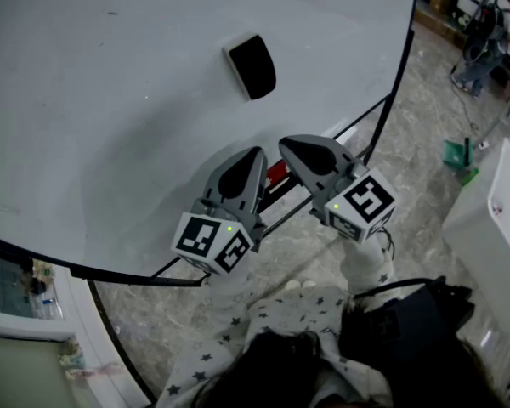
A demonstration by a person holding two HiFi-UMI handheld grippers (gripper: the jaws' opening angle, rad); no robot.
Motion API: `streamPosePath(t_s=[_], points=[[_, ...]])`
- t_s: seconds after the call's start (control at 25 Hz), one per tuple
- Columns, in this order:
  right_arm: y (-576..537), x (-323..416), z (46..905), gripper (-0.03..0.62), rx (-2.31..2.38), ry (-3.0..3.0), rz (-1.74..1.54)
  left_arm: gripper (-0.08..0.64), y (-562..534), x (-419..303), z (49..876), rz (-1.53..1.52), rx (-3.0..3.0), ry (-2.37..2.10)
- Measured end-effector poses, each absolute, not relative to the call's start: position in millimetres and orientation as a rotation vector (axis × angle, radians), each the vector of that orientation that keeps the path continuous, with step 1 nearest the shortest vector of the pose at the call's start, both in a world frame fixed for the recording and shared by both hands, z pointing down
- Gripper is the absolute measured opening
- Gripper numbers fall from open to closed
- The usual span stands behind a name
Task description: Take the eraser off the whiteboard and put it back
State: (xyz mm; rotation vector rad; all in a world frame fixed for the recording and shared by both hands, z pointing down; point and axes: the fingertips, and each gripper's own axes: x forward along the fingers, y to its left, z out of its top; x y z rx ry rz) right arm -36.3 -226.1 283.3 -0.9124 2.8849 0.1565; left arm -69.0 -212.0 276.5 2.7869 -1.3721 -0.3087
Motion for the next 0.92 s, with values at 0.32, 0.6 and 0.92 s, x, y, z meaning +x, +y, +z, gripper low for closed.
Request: streamPosePath(t_s=[0.32,0.6,0.92], points=[[-226.6,-40.2,285.0,0.008,-0.892,2.898,0.152,0.001,-213.1,-72.6,273.7,-0.311,2.778,-1.389],[-228.5,-40.0,284.9,0.007,-0.909,2.901,0.144,0.0,-214.1,-73.3,274.0,-0.312,2.783,-1.387],[-229.5,-39.8,285.0,0.008,-0.921,2.908,0.181,0.0,-214.5,-69.2,277.3,-0.303,2.791,-1.364]])
